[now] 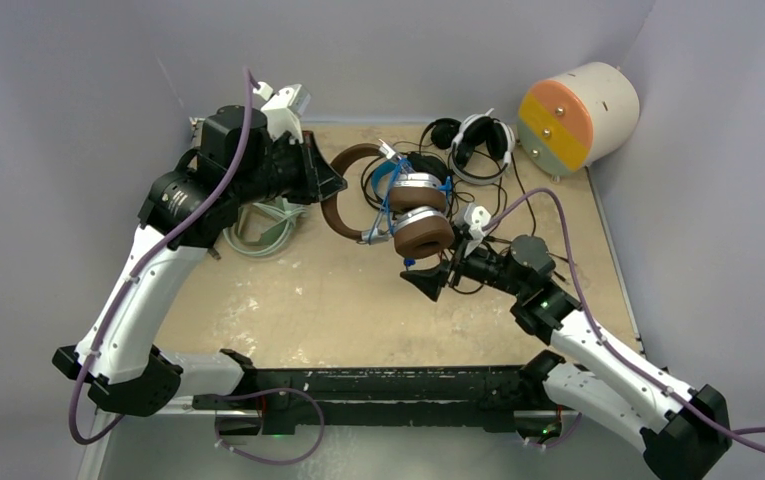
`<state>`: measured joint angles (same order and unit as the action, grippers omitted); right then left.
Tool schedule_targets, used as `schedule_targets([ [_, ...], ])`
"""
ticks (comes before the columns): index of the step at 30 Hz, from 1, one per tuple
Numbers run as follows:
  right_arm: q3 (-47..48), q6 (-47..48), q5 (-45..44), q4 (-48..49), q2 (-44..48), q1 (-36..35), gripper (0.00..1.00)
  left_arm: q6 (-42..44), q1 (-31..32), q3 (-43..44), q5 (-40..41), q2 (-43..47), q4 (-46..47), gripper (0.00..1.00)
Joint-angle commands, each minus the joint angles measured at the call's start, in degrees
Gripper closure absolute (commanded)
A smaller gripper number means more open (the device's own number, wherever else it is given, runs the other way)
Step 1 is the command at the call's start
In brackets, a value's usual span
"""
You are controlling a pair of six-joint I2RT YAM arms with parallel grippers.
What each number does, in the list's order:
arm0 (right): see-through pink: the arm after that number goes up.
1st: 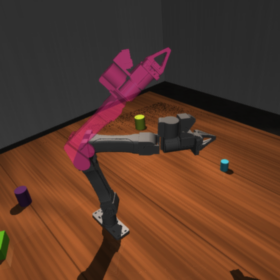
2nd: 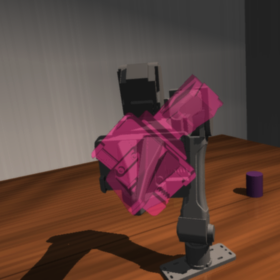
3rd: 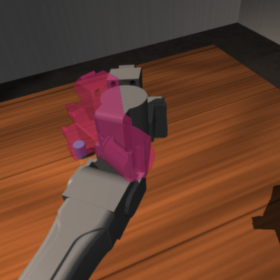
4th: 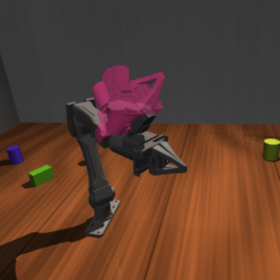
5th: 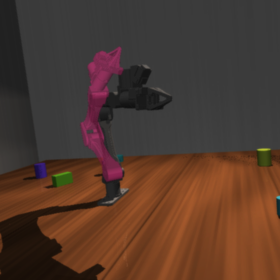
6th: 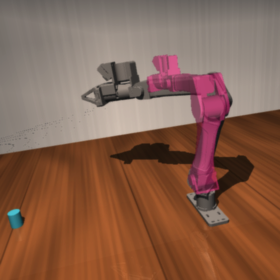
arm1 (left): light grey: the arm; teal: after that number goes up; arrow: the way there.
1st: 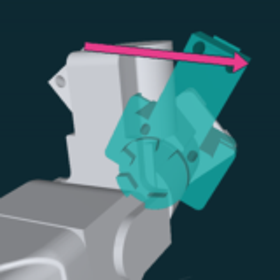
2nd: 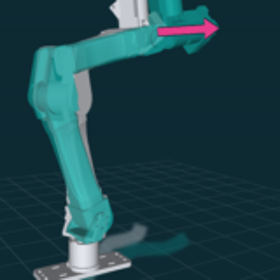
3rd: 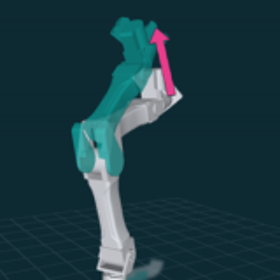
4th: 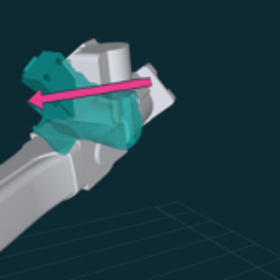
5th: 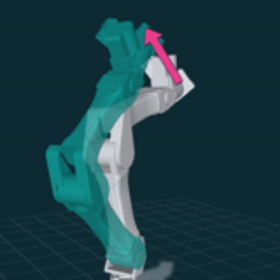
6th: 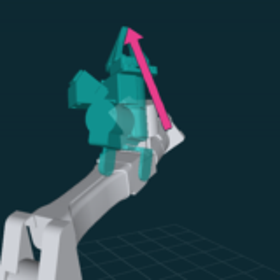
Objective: Wrap the headphones
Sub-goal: Wrap the headphones cable around the headphones.
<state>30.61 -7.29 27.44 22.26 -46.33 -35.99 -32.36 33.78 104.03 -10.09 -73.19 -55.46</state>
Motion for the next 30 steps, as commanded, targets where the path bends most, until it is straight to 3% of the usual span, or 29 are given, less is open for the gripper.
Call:
schedule_targets([
  [1, 5.1, -0.09, 4.88, 2.01, -1.47, 0.13, 0.01, -1.99, 0.14, 2.4, -2.02, 0.57, 3.75, 1.0],
  [8, 8.42, -2.2, 6.57, 8.13, -8.18, 0.11, 0.04, -2.62, 0.14, 1.19, -5.44, 0.68, 5.14, 1.0],
  [17, 8.38, -1.76, -1.26, 12.74, -12.13, 0.13, 0.25, -2.4, 0.13, 1.27, -4.65, 0.04, 4.75, 1.0],
  [21, 8.8, -1.88, -0.37, 12.97, -13.91, 0.13, 0.38, -2.58, 0.14, 0.92, -4.89, -0.2, 5.25, 1.0],
  [24, 8.6, -2.39, 0.63, 13.14, -14.57, 0.13, 0.65, -2.58, 0.15, 0.8, -4.76, -0.2, 5.5, 1.0],
  [25, 8.4, -2.69, 1.13, 13.08, -14.46, 0.13, 0.69, -2.54, 0.13, 0.74, -4.32, -0.2, 5.48, 1.0],
  [30, 6.5, -4.65, 6.24, 12.65, -12.99, 0.04, 0.71, -3.43, 0.02, 0.33, -0.58, -1.22, 5.89, 1.0],
])
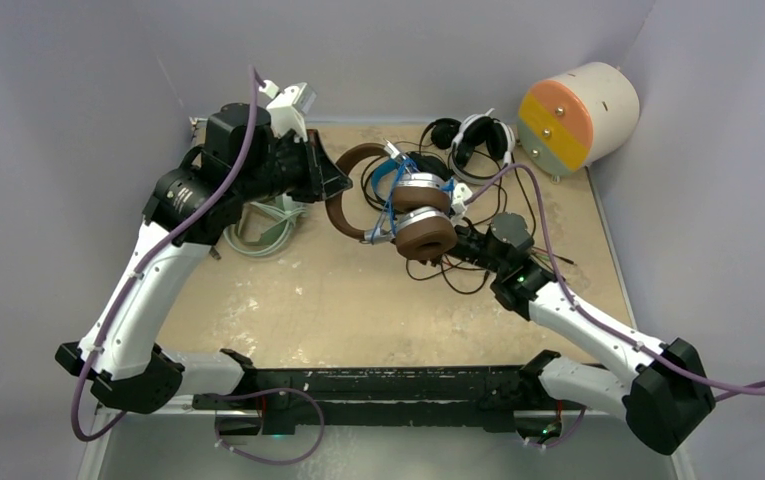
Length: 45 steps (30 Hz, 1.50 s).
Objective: Wrap the headphones
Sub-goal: Wrap the headphones cable around the headphones.
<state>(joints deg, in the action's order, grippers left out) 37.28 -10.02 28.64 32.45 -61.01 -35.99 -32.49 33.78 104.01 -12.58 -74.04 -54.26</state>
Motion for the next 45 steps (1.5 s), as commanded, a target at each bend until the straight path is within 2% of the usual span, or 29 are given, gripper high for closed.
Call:
schedule_targets([
  [1, -0.88, -3.18, 6.35, 3.0, 2.02, -0.03, 0.71, -3.74, -0.09, 0.28, 2.06, -0.98, 4.69, 1.0],
  [4, -6.03, -8.94, 9.07, 10.31, 4.33, -0.51, 0.76, -5.24, -0.63, -0.8, 1.25, -2.66, 6.02, 1.0],
  [7, -10.08, -14.25, 9.62, 17.56, 6.26, -1.94, 0.89, -7.02, -1.53, -3.56, 0.76, -3.08, 9.76, 1.0],
  [10, -9.39, -14.75, 8.98, 15.5, 7.01, -4.92, 0.97, -8.77, -2.96, -5.61, 1.28, -3.57, 12.87, 1.0],
  [16, -7.47, -17.7, 6.04, 14.83, 6.15, -10.28, 0.97, -11.27, -3.94, -13.03, 5.71, -3.69, 20.57, 1.0],
  [22, -7.49, -25.25, 0.26, 17.31, 5.12, -10.59, 0.97, -11.5, -3.99, -21.65, 16.79, -2.4, 27.03, 1.0],
  [26, -8.21, -28.23, -4.97, 17.16, 5.85, -10.58, 0.95, -11.81, -4.22, -25.36, 21.23, -1.46, 29.97, 1.0],
  [31, -7.58, -31.07, -10.12, 16.24, 6.26, -10.59, 0.96, -11.81, -4.34, -28.76, 23.74, -0.4, 32.94, 1.0],
  [36, -3.07, -34.85, -13.32, 10.96, 4.29, -10.54, 0.95, -8.48, -4.25, -35.54, 25.14, 1.79, 39.83, 1.0],
  [45, -0.05, -44.77, -20.78, 14.87, -3.14, -10.52, 0.92, -6.27, -3.75, -43.7, 26.15, 4.24, 46.03, 1.0],
])
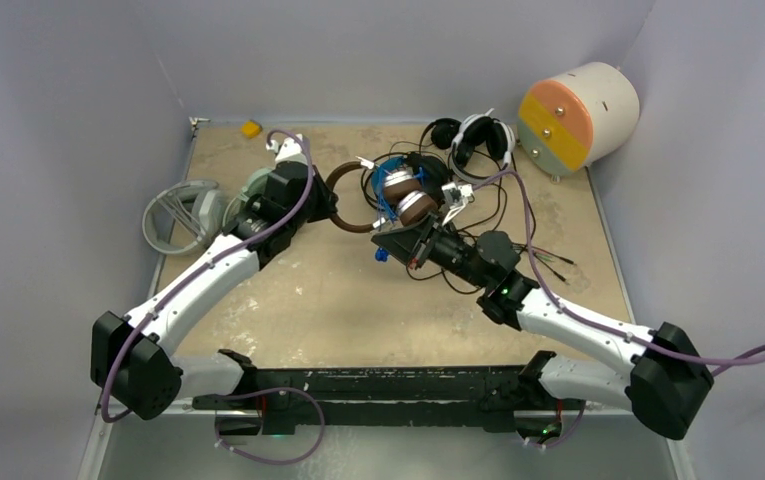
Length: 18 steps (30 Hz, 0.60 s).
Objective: Wrap the headphones
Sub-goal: Wrap the headphones cable around the headphones.
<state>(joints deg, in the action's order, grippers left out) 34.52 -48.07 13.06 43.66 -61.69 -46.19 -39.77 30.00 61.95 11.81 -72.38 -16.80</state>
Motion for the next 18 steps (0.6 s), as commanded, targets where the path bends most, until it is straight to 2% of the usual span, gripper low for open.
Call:
schedule_targets([
  [1, 3.09, -7.95, -5.98, 3.88, -3.39, -0.37, 0.92, 1.36, 0.1, -2.24, 1.99, 2.65, 8.88, 1.0],
  [11, 4.71, -13.19, -18.08, 0.93, -7.3, -0.2, 0.83, 4.28, 1.64, -5.47, 5.75, 2.02, 8.09, 1.0],
  [18, 5.88, -16.76, -22.64, -2.01, -10.27, 1.65, 0.79, 5.23, 2.57, -7.19, 4.32, 0.62, 7.01, 1.0],
])
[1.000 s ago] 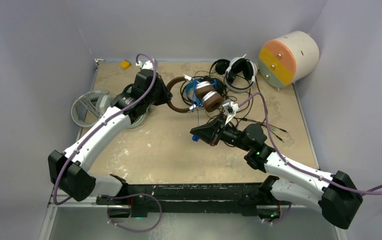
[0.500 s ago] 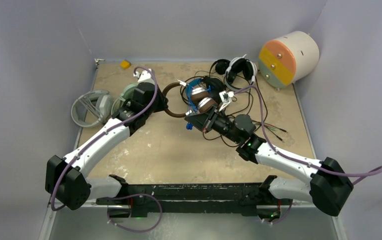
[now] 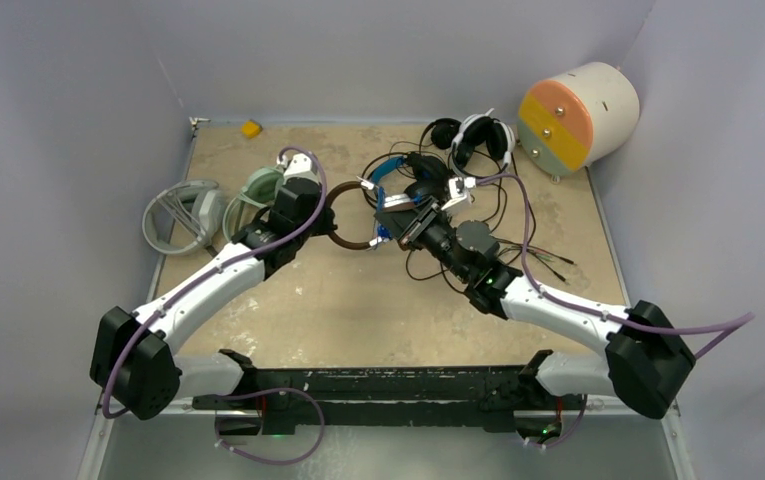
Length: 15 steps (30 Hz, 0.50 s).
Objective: Wrap the headphones
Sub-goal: Wrap the headphones cable around the headphones.
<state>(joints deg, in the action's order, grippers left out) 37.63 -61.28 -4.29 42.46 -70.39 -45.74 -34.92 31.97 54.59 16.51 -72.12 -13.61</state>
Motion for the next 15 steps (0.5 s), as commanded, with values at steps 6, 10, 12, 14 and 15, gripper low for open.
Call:
schedule_targets([
  [6, 3.9, -7.04, -3.66, -1.99, -5.13, 4.94, 0.73, 1.1, 0.96, 0.77, -3.2, -0.55, 0.76, 1.0],
  [10, 4.7, -8.55, -1.84, -2.14, -6.93, 6.31, 0.63, 1.43, 1.29, 2.63, -3.95, -2.11, -2.7, 1.0],
  [12, 4.98, -8.72, -1.45, -1.8, -7.55, 6.53, 0.61, 0.96, 1.32, 3.45, -3.67, -2.85, -4.14, 1.0],
  [14, 5.05, -9.27, -1.43, -1.77, -7.87, 6.83, 0.6, 0.73, 1.29, 4.25, -3.59, -3.67, -5.22, 1.0],
  [15, 4.94, -9.69, -1.42, -1.53, -7.86, 7.07, 0.6, 0.58, 1.28, 4.56, -3.59, -4.04, -5.61, 1.0],
])
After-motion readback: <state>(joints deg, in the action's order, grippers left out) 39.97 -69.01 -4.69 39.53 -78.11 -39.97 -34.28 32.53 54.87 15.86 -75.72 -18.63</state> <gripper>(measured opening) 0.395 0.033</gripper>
